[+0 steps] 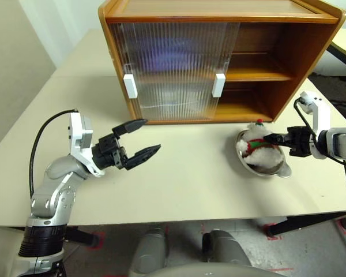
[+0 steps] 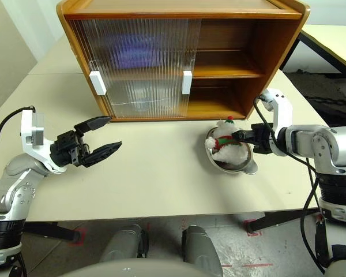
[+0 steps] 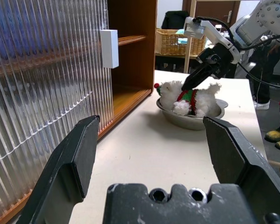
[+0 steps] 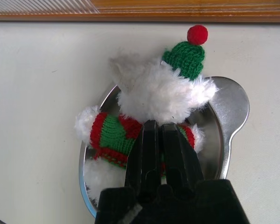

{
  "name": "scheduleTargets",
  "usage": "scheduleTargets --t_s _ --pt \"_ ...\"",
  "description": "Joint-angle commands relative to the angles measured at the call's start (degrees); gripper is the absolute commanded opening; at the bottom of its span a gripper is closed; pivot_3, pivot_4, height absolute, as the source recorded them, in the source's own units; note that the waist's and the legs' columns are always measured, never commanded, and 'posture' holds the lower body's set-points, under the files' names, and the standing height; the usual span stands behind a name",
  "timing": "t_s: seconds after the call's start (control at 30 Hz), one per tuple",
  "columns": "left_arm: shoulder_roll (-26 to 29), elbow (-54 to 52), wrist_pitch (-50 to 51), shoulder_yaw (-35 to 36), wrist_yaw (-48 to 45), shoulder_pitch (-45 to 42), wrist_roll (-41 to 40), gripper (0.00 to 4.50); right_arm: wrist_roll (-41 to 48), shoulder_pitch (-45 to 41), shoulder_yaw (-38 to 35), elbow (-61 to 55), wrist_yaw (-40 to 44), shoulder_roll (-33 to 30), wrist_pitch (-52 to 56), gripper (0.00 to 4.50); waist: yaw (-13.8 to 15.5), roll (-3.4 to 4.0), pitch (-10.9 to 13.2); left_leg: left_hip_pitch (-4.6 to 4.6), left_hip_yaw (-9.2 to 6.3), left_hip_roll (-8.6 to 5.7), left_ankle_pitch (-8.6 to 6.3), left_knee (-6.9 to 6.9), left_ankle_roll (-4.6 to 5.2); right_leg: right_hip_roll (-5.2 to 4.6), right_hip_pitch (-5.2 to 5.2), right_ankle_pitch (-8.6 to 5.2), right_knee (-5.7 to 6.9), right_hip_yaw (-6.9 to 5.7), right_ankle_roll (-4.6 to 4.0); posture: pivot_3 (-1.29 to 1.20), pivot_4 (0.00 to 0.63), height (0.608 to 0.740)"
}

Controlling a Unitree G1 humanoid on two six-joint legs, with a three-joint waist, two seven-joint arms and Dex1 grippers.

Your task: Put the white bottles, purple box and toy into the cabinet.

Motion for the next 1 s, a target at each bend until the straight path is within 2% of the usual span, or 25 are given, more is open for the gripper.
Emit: scheduleTargets --t_s 0.03,0.27,0.5,0.73,1.0 --pt "-0.12 1.02 -0.63 -0.89 -0.21 -0.28 1.10 4.50 1.05 -0.35 -1.13 0.75 1.34 -1.30 0.56 0.03 -0.02 0.00 0.00 0.00 0.00 0.00 0.00 0.00 0.00 0.00 0.00 0.00 0.00 0.00 0.00 0.14 0.011 0.740" --pt "-0.28 1.41 -0.58 -1.39 0.03 -1.07 1.25 4.50 3.23 -2.66 -3.63 2.07 3.28 -2.73 1.64 0.03 -0.02 0.00 0.00 -0.01 0.00 -0.01 0.00 0.03 0.00 0.00 0.01 0.02 0.01 0.00 0.00 0.13 0.010 0.740" --pt "-0.35 1.32 -0.14 -1.58 0.23 -1.76 1.12 4.50 6.61 -8.65 -7.17 4.29 5.87 -5.22 3.52 0.03 -0.09 0.02 0.01 0.01 -0.01 0.00 0.00 0.07 0.01 0.01 0.03 0.02 0.01 -0.01 0.02 0.13 0.010 0.740" --pt "-0.47 0.63 0.51 -1.89 0.88 -2.15 1.00 4.50 6.13 -16.72 -12.10 9.22 2.56 -0.93 -3.52 0.03 -0.15 0.03 0.00 0.04 0.01 0.00 0.01 0.09 0.02 0.02 0.06 0.05 0.02 0.01 0.02 0.12 0.011 0.740" --pt "-0.42 0.29 0.92 -1.93 1.45 -1.98 0.64 4.50 1.30 -20.26 -10.40 12.90 2.23 0.95 -18.92 0.03 -0.21 0.05 0.00 -0.02 0.00 -0.05 0.00 0.08 0.04 -0.01 0.05 0.11 0.02 0.06 -0.06 0.11 0.011 0.740"
